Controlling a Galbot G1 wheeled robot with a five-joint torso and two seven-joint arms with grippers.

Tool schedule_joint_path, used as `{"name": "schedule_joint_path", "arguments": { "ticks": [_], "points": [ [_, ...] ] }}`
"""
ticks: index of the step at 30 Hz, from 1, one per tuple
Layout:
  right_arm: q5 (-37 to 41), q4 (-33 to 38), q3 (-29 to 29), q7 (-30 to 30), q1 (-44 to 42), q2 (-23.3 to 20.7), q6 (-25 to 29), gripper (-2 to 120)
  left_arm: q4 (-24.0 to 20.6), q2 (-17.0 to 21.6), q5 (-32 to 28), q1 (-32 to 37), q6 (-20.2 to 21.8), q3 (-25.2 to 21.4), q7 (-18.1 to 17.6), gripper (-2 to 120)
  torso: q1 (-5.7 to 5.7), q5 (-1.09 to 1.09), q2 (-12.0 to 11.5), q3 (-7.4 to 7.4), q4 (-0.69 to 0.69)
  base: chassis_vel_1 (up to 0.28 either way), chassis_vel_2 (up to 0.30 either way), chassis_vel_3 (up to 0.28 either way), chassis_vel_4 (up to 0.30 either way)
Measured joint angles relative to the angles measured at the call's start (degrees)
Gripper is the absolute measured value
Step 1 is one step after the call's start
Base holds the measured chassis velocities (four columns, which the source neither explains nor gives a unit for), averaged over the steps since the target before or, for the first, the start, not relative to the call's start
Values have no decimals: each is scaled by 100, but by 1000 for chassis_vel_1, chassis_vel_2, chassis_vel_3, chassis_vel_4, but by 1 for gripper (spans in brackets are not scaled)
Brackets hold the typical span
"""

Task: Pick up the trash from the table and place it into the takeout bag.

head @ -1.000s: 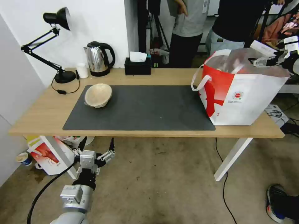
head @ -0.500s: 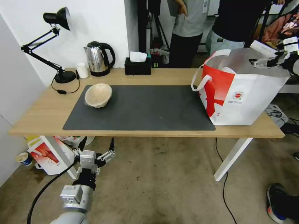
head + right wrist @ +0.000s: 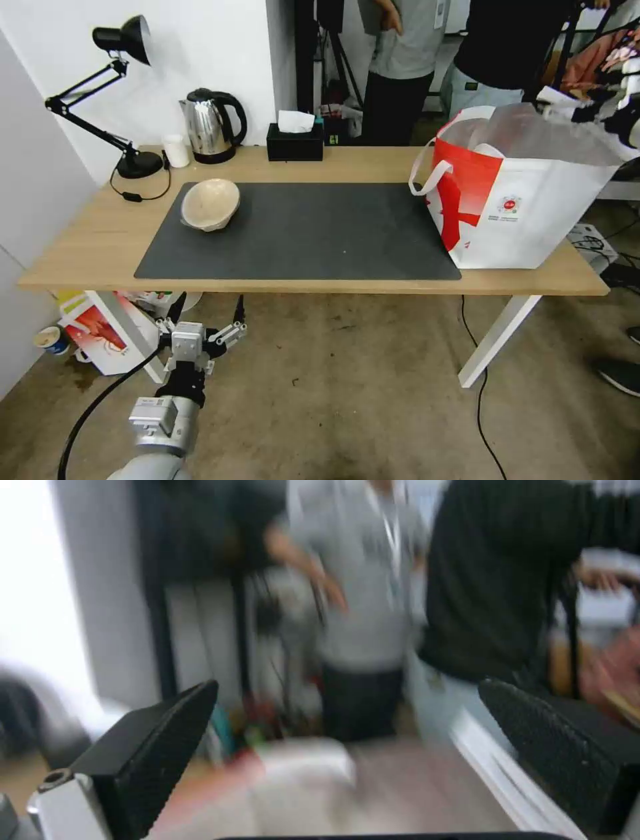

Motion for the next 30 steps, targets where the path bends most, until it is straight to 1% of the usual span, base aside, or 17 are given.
{"name": "schedule_joint_path", "arguments": {
  "ticks": [1, 2, 3, 4, 5, 6, 10, 11, 15, 16, 20, 21, 25, 26, 28, 29, 30],
  "points": [
    [100, 240, 184, 116, -172, 88, 329, 100, 0, -1, 0, 2, 0, -1, 0, 100, 0, -1, 0, 0, 1, 0, 0, 0, 0],
    [100, 240, 184, 116, -172, 88, 329, 100, 0, -1, 0, 2, 0, -1, 0, 100, 0, -1, 0, 0, 1, 0, 0, 0, 0],
    [136, 394, 276, 199, -276, 157, 555, 100, 0, -1, 0, 0, 0, 0, 0, 100, -1, -1, 0, 0, 1, 0, 0, 0, 0],
    [138, 668, 435, 325, -480, 282, 948, 100, 0, 0, 0, 2, 0, -1, 0, 100, -1, -1, 0, 0, 3, 0, 0, 0, 0],
    [66, 885, 589, 393, -662, 386, 1186, 100, 0, -1, 0, 1, 0, -1, 0, 100, 0, -1, 0, 0, 4, 0, 0, 0, 0],
    [66, 885, 589, 393, -662, 386, 1186, 100, 0, -1, 0, 1, 0, -1, 0, 100, 0, -1, 0, 0, 4, 0, 0, 0, 0],
    [-476, 1644, 970, 642, -1354, 815, 1766, 100, 0, 0, 0, 1, 0, -1, 0, 100, 0, 3, 0, 0, 0, 0, 0, 0, 0],
    [-476, 1644, 970, 642, -1354, 815, 1766, 100, 0, 0, 0, 1, 0, -1, 0, 100, 0, 3, 0, 0, 0, 0, 0, 0, 0],
    [-914, 2539, 1124, 985, -1973, 1249, 2088, 100, 0, -1, 0, 1, 0, -1, -1, 100, -1, -1, 0, 0, 3, 0, 0, 0, 0],
    [-914, 2539, 1124, 985, -1973, 1249, 2088, 100, 0, -1, 0, 1, 0, -1, -1, 100, -1, -1, 0, 0, 3, 0, 0, 0, 0],
    [-1430, 3111, 1220, 1056, -2541, 1557, 2250, 100, 0, -1, 0, 1, 0, 0, 0, 100, -1, -2, 0, -1, 2, 0, 0, 0, 0],
    [-1430, 3111, 1220, 1056, -2541, 1557, 2250, 100, 0, -1, 0, 1, 0, 0, 0, 100, -1, -2, 0, -1, 2, 0, 0, 0, 0],
    [-2037, 3558, 1286, 1032, -3293, 1961, 2338, 100, 0, -2, 0, 1, 0, -1, -1, 100, -1, -1, 0, 0, 2, 0, 0, 0, 0],
    [-2037, 3558, 1286, 1032, -3293, 1961, 2338, 100, 0, -2, 0, 1, 0, -1, -1, 100, -1, -1, 0, 0, 2, 0, 0, 0, 0],
    [-2430, 3769, 1297, 926, -3771, 2292, 2389, 100, 0, 0, 0, 1, 0, -1, -1, 100, -1, 0, 0, 0, 2, 0, 0, 0, 0],
    [-2430, 3769, 1297, 926, -3771, 2292, 2389, 100, 0, 0, 0, 1, 0, -1, -1, 100, -1, 0, 0, 0, 2, 0, 0, 0, 0],
    [-2593, 3849, 1281, 885, -3965, 2440, 2411, 100, 0, -1, 0, 1, 0, 0, 0, 100, -1, 0, 0, -1, 2, 0, 0, 0, 0]
  ]
}}
